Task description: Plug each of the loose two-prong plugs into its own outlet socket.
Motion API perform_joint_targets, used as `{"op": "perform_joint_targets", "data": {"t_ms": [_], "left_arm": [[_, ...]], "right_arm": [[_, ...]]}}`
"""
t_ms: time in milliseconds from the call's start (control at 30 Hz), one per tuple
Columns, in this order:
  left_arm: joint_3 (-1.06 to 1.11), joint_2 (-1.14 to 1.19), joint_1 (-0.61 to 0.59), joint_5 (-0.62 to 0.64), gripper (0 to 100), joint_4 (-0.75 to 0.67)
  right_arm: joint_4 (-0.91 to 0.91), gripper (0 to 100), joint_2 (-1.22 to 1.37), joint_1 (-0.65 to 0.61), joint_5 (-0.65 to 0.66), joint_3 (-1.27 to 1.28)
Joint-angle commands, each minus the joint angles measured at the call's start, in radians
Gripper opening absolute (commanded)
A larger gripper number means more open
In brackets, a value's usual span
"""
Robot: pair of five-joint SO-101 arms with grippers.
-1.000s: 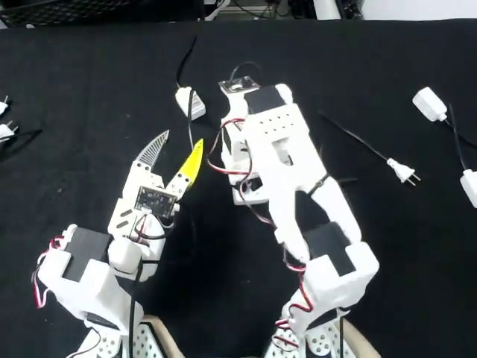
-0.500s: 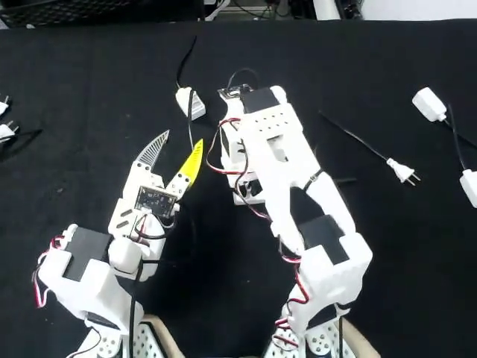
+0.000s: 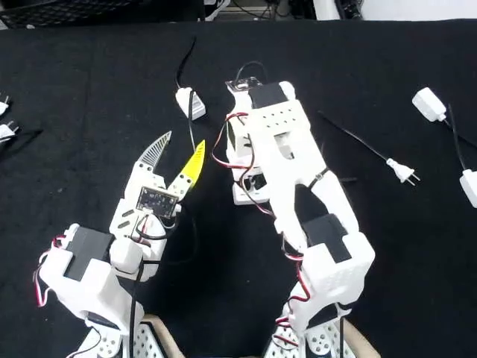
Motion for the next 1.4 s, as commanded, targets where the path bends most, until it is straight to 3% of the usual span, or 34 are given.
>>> {"op": "perform_joint_targets", "data": {"t_ms": [0,867,1367], "left_arm": [[-0.024,-0.003,0.007,0.002,24,0.000],[-0.022,-0.006,0.007,0.002,24,0.000],[-0.027,-0.002,0.007,0.002,24,0.000]], "right_arm": [[0.011,1.2,-0.004,0.014,0.005,-0.039],[0.023,1.2,0.114,0.006,-0.023,-0.159],[0.023,1.2,-0.015,-0.037,-0.015,-0.094]]}}
